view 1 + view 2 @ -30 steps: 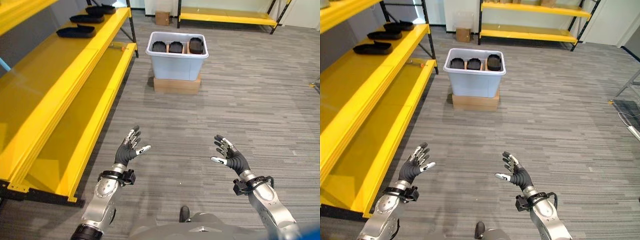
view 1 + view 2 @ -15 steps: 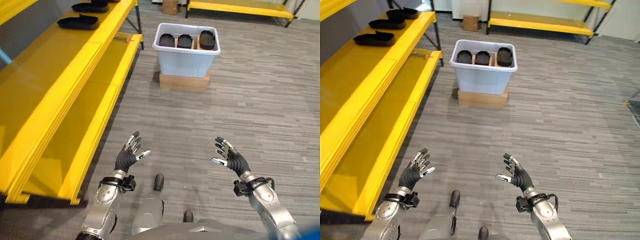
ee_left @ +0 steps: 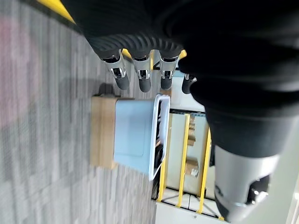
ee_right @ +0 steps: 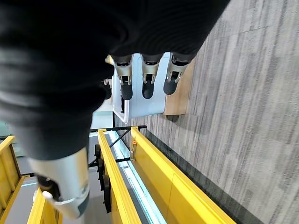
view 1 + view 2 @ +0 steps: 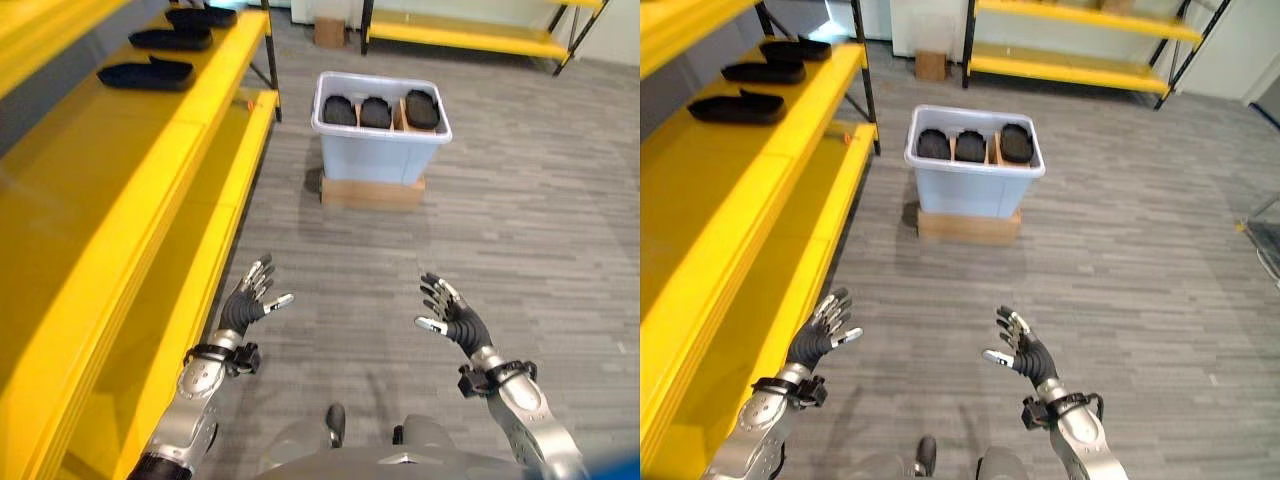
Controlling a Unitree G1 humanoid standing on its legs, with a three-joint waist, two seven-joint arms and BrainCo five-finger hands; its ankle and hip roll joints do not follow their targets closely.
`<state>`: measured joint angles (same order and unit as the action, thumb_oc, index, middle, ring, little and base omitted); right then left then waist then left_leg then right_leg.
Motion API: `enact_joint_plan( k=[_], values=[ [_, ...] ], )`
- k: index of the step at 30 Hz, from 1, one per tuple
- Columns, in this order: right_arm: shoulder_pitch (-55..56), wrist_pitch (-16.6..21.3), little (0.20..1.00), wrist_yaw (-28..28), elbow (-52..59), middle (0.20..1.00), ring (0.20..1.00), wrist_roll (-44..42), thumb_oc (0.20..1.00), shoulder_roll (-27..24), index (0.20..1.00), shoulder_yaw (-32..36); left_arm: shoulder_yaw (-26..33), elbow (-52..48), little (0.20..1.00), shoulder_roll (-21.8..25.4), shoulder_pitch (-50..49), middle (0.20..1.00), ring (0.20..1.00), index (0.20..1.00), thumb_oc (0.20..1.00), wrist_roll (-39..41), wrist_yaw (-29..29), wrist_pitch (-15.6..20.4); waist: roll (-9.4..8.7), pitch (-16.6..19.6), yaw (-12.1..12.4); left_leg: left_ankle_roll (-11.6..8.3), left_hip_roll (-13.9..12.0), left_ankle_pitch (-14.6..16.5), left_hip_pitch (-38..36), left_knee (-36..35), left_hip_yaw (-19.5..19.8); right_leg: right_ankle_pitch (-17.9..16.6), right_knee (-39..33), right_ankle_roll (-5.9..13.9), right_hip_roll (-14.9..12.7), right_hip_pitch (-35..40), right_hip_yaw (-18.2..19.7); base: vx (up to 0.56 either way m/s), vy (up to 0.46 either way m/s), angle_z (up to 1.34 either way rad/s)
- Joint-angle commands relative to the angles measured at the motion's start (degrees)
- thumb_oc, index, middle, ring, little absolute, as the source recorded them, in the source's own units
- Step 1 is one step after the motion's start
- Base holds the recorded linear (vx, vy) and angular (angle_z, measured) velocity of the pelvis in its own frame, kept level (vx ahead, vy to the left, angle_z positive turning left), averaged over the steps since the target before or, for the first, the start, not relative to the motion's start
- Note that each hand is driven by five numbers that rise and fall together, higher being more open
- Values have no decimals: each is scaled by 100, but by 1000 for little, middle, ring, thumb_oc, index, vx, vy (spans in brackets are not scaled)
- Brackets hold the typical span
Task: Move parts from the plastic box to the shelf.
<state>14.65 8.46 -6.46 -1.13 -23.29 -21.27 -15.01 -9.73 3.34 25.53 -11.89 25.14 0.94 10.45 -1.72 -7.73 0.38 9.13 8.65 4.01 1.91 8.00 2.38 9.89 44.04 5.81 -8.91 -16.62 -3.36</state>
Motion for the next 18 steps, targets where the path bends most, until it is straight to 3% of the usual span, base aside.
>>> enact_joint_plan(
  k=[1, 4, 5, 8, 12, 13, 18],
  values=[
    [-201, 337, 1000, -20, 133, 1000, 1000, -48, 1000, -140, 1000, 103, 55, -523, 1000, 93, -14, 1000, 1000, 1000, 1000, -121, 82, 319, 34, -140, -187, -439, -375, 397, -221, -8, -10, -1074, -2025, -37, 140, 104, -414, 265, -48, 23],
    [-207, 325, 1000, -13, 127, 1000, 1000, -28, 1000, -173, 1000, 106, 54, -493, 1000, 41, -49, 1000, 1000, 1000, 1000, -104, 100, 323, 41, -184, -270, -512, -378, 532, -429, -22, 56, -1234, -2830, 64, 52, 4, -431, 289, -89, 26],
    [-231, 299, 1000, -4, 115, 1000, 1000, 37, 1000, -189, 1000, 77, 52, -456, 1000, -23, -49, 1000, 1000, 1000, 1000, -103, 110, 327, 15, -227, -331, -588, -382, 642, -634, -18, 78, -1446, -3602, 183, 49, 10, -435, 311, -105, 19],
    [-227, 282, 1000, -15, 146, 1000, 1000, 83, 1000, -231, 1000, 70, 49, -433, 1000, -76, -67, 1000, 1000, 1000, 1000, -118, 134, 333, 6, -236, -362, -653, -410, 738, -821, -6, 91, -1646, -3956, 260, 65, 59, -518, 271, -105, 5],
    [-172, 278, 1000, -46, 167, 1000, 1000, 55, 1000, -246, 1000, 65, -40, -397, 1000, -177, -95, 1000, 1000, 1000, 1000, -158, 221, 327, -40, -29, -399, -790, -560, 823, -1099, -16, 142, -1755, -4110, 168, 168, 307, -504, 340, -188, 25],
    [-224, 288, 1000, -44, 152, 1000, 1000, -32, 1000, -295, 1000, 58, -67, -419, 1000, -196, -70, 1000, 1000, 1000, 1000, -118, 210, 342, 20, 72, -411, -921, -807, 735, -1255, -101, 235, -1640, -3894, 48, 394, 323, -540, 450, -301, 23],
    [-283, 293, 1000, -34, 94, 1000, 1000, -160, 1000, -322, 1000, 55, -101, -349, 1000, -232, 21, 1000, 1000, 1000, 1000, -68, 138, 325, 135, 175, -429, -1091, -1131, 433, -1353, -140, 273, -1285, -3580, -99, 566, 304, -665, 234, -159, 6]
  ],
)
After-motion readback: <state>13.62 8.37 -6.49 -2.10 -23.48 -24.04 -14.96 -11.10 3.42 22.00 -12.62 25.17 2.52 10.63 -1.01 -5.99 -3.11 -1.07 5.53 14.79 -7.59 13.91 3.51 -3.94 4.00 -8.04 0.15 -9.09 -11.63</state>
